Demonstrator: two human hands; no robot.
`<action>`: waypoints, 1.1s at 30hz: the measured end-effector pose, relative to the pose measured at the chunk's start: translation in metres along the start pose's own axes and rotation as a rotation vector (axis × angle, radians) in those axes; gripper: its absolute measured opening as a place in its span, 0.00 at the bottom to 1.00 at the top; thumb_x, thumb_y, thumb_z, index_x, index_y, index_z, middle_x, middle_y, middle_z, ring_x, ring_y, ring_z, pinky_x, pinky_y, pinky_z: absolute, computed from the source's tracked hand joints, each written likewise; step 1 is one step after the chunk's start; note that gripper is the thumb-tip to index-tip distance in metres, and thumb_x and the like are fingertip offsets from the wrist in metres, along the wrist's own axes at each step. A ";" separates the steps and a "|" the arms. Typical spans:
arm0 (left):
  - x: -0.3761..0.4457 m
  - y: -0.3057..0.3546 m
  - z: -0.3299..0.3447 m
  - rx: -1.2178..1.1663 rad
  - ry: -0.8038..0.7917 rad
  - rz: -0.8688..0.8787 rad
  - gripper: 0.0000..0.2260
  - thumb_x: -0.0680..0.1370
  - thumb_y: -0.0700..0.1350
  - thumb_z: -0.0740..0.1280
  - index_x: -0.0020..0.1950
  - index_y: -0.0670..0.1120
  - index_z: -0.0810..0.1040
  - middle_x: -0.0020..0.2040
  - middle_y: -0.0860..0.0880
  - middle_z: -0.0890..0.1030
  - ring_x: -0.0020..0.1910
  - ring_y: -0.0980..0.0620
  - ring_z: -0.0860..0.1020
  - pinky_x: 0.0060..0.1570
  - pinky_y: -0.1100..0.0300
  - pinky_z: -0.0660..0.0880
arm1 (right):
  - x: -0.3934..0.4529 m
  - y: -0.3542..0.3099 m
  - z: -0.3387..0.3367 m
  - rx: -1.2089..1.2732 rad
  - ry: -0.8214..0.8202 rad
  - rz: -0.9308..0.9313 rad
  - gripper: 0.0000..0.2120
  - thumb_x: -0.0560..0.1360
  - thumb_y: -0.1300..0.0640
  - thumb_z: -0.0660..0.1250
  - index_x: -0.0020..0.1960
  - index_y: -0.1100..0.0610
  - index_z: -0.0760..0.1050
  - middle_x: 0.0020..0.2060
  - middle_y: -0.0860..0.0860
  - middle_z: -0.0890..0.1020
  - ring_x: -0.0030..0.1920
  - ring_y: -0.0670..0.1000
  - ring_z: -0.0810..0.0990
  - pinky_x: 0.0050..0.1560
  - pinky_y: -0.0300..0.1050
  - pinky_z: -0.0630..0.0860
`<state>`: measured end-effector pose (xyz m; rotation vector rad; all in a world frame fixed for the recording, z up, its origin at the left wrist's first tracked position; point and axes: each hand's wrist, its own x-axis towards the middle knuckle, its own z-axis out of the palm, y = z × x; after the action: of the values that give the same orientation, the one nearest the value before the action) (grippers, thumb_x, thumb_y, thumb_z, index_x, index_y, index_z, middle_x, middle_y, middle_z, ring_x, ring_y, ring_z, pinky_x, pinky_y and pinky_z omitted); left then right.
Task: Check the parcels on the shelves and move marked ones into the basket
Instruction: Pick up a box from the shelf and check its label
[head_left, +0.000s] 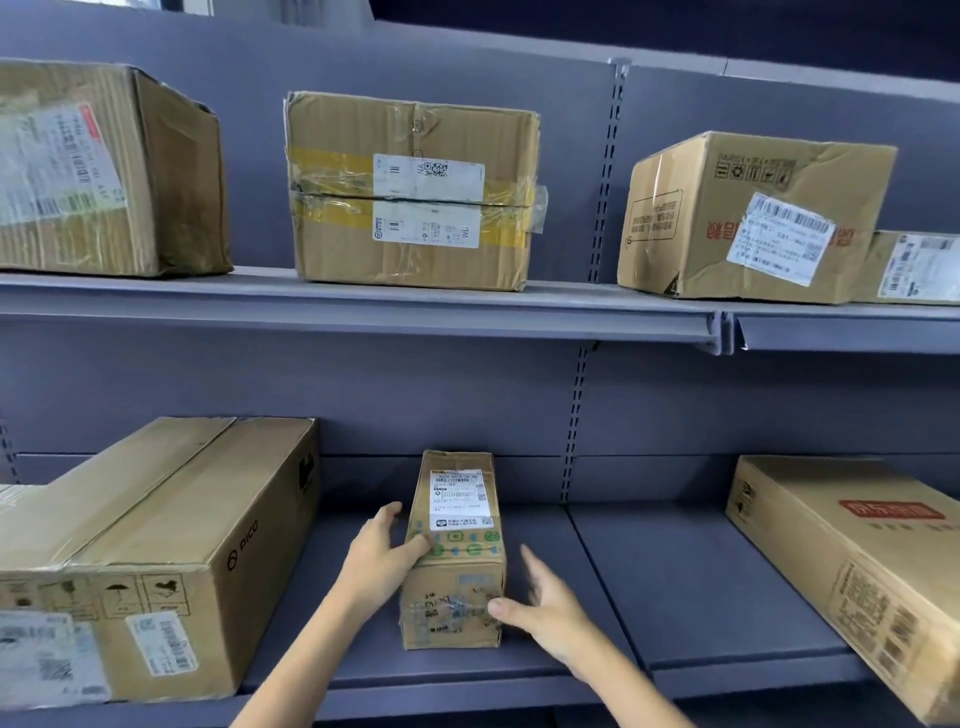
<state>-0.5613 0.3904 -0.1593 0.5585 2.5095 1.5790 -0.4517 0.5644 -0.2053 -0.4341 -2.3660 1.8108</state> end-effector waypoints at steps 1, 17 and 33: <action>-0.008 -0.001 0.000 0.015 -0.007 0.006 0.30 0.75 0.48 0.67 0.73 0.46 0.60 0.70 0.46 0.68 0.67 0.48 0.68 0.58 0.60 0.67 | -0.005 0.004 -0.003 -0.024 -0.006 0.005 0.46 0.69 0.54 0.73 0.76 0.53 0.46 0.76 0.51 0.52 0.75 0.51 0.54 0.72 0.45 0.55; -0.140 0.040 0.103 0.116 0.057 -0.109 0.36 0.73 0.47 0.69 0.75 0.45 0.53 0.71 0.44 0.66 0.69 0.46 0.65 0.66 0.53 0.65 | -0.098 0.026 -0.128 -0.168 -0.111 -0.113 0.44 0.70 0.53 0.72 0.75 0.46 0.47 0.75 0.46 0.54 0.75 0.51 0.54 0.71 0.47 0.58; -0.195 0.135 0.261 0.095 -0.143 0.061 0.33 0.74 0.49 0.68 0.74 0.51 0.54 0.72 0.48 0.64 0.70 0.50 0.64 0.66 0.57 0.64 | -0.187 0.065 -0.264 -0.129 0.067 -0.115 0.37 0.70 0.50 0.69 0.73 0.42 0.53 0.74 0.43 0.59 0.74 0.47 0.57 0.72 0.47 0.59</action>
<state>-0.2713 0.5898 -0.1732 0.7387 2.4923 1.3901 -0.1914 0.7669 -0.1833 -0.3583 -2.4172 1.5766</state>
